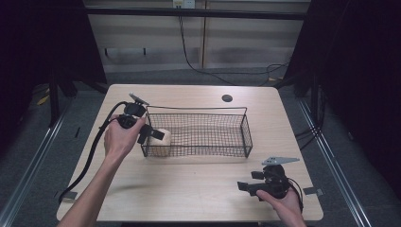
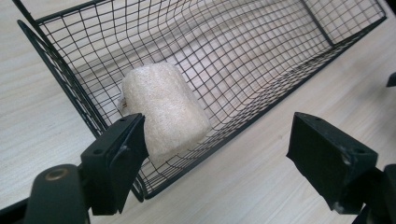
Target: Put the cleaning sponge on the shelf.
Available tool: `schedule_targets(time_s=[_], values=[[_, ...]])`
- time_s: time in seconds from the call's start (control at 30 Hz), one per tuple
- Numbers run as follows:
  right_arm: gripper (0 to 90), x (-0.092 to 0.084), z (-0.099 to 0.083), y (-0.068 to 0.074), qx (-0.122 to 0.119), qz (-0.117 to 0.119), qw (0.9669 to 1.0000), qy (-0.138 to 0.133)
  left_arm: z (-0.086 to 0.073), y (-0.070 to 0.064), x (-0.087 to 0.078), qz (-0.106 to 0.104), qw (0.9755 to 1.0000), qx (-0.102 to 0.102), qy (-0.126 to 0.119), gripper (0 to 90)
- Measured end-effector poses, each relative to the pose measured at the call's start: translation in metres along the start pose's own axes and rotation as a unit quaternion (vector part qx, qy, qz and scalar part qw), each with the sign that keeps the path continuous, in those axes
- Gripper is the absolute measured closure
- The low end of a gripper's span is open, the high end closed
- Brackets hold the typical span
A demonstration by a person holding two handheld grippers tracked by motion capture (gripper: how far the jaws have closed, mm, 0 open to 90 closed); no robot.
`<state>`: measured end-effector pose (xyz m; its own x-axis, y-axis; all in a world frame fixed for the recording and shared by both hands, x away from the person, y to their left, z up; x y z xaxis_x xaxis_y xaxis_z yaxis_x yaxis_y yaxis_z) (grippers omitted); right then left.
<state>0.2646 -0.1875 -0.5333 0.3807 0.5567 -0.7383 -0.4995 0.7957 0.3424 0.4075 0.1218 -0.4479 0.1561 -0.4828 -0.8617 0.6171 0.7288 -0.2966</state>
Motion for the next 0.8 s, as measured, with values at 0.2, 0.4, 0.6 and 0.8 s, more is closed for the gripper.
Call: schedule_targets(time_s=[0.2, 0.4, 0.6, 0.8], values=[[20.1, 0.0, 0.0, 0.0, 0.0, -0.001, 1.0, 0.001, -0.014, -0.001, -0.013, -0.007, 0.9993, 0.02, -0.031, 19.1], [19.9, 0.0, 0.0, 0.0, 0.001, -0.001, 1.0, 0.001, -0.029, -0.007, -0.015, -0.014, 0.9976, 0.038, -0.057, 19.3], [19.9, 0.0, 0.0, -0.001, 0.002, -0.002, 1.0, 0.001, -0.042, 0.002, -0.016, -0.007, 0.9964, 0.044, -0.073, 19.7], [19.9, 0.0, 0.0, -0.001, 0.002, -0.003, 1.0, 0.001, -0.069, 0.002, -0.025, -0.019, 0.9918, 0.045, -0.118, 19.8]])
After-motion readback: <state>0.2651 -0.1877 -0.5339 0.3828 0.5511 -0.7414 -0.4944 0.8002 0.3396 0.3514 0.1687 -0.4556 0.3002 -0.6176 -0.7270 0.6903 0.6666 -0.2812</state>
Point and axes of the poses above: each handheld gripper's, and its own axes: x roughly forward along the jaws, z roughly out of its top, y roughly to its left, the point moved 10 cm from there along x, roughly forward along the jaws, and after that the axes turned 5 degrees about y, right-handed, at the moved point
